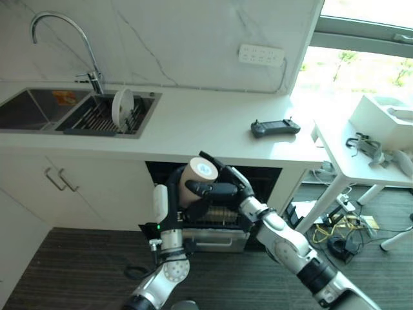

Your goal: Place the dishes in the dishwasher.

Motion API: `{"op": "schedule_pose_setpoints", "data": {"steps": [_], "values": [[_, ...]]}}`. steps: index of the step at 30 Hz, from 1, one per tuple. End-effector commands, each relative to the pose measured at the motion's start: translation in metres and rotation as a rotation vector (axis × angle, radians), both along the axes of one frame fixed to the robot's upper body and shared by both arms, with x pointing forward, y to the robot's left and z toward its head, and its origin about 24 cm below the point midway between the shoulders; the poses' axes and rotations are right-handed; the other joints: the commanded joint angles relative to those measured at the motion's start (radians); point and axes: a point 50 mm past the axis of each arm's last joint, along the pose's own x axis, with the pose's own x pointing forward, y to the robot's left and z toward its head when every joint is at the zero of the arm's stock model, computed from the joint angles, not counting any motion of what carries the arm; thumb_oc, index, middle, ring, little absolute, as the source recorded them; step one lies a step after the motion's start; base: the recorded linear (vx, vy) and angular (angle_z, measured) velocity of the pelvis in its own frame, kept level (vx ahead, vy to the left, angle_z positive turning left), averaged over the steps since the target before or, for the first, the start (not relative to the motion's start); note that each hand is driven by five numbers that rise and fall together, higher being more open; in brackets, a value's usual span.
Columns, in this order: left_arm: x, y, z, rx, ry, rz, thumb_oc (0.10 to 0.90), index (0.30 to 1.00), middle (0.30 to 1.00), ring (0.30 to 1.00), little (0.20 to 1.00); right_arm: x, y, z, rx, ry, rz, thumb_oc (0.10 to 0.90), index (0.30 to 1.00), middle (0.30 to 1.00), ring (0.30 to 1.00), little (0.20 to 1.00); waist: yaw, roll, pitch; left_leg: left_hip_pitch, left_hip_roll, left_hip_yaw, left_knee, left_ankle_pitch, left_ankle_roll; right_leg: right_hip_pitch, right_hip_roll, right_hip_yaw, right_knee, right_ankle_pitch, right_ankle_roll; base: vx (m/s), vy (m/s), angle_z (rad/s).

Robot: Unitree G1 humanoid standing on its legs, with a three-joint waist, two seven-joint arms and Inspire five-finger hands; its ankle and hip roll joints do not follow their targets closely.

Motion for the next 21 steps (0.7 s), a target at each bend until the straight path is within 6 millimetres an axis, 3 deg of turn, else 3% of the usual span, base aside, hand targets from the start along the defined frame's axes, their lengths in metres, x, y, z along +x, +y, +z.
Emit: {"op": "schedule_pose_setpoints", "data": {"steps": [1,2,3,4,20,21], "values": [[0.030,-0.041,0.070,-0.119,-0.337,-0.200,0.400,0.300,0.300,0.300,0.300,0.010,0.028,0.054,0.061,-0.243,0.094,0.800,0.900,0.900,0.900,0.900,0.014,0.003,0.002,0.039,-0.014,-0.028,0.046,-0.230,0.034,0.049,-0.003,-0.038,0.014,-0.161,0.015,0.00,0.000,0.00],[0.030,-0.043,0.068,-0.124,-0.326,-0.206,0.400,0.300,0.300,0.300,0.300,0.010,0.028,0.057,0.046,-0.268,0.088,0.800,0.900,0.900,0.900,0.900,0.015,0.003,0.004,0.039,-0.015,-0.029,0.046,-0.230,0.034,0.049,-0.002,-0.038,0.014,-0.161,0.014,0.00,0.000,0.00],[0.030,-0.044,0.068,-0.125,-0.323,-0.209,0.400,0.300,0.300,0.300,0.300,0.010,0.029,0.059,0.036,-0.284,0.084,0.580,0.571,0.571,0.571,0.571,0.015,0.002,0.004,0.040,-0.016,-0.030,0.046,-0.231,0.034,0.049,-0.001,-0.037,0.014,-0.161,0.014,0.00,0.000,0.00],[0.029,-0.044,0.067,-0.126,-0.321,-0.213,0.400,0.300,0.300,0.300,0.300,0.011,0.028,0.062,0.022,-0.310,0.069,0.400,0.300,0.300,0.300,0.300,0.016,0.002,0.005,0.041,-0.016,-0.029,0.046,-0.232,0.034,0.050,-0.001,-0.037,0.014,-0.161,0.014,0.00,0.000,0.00],[0.026,-0.058,0.078,-0.205,-0.300,-0.343,0.400,0.300,0.300,0.300,0.300,0.014,0.031,0.082,-0.055,-0.488,-0.030,0.400,0.300,0.300,0.300,0.300,0.034,0.003,0.017,0.044,-0.029,-0.049,0.046,-0.235,0.041,0.059,-0.002,-0.046,0.014,-0.163,0.013,0.01,0.001,0.03],[0.026,-0.058,0.079,-0.218,-0.291,-0.352,0.464,0.396,0.396,0.396,0.396,0.014,0.030,0.084,-0.049,-0.491,-0.041,0.400,0.300,0.300,0.300,0.300,0.034,0.003,0.017,0.044,-0.029,-0.050,0.046,-0.235,0.041,0.059,-0.002,-0.046,0.014,-0.163,0.013,0.03,0.009,0.09]]}}
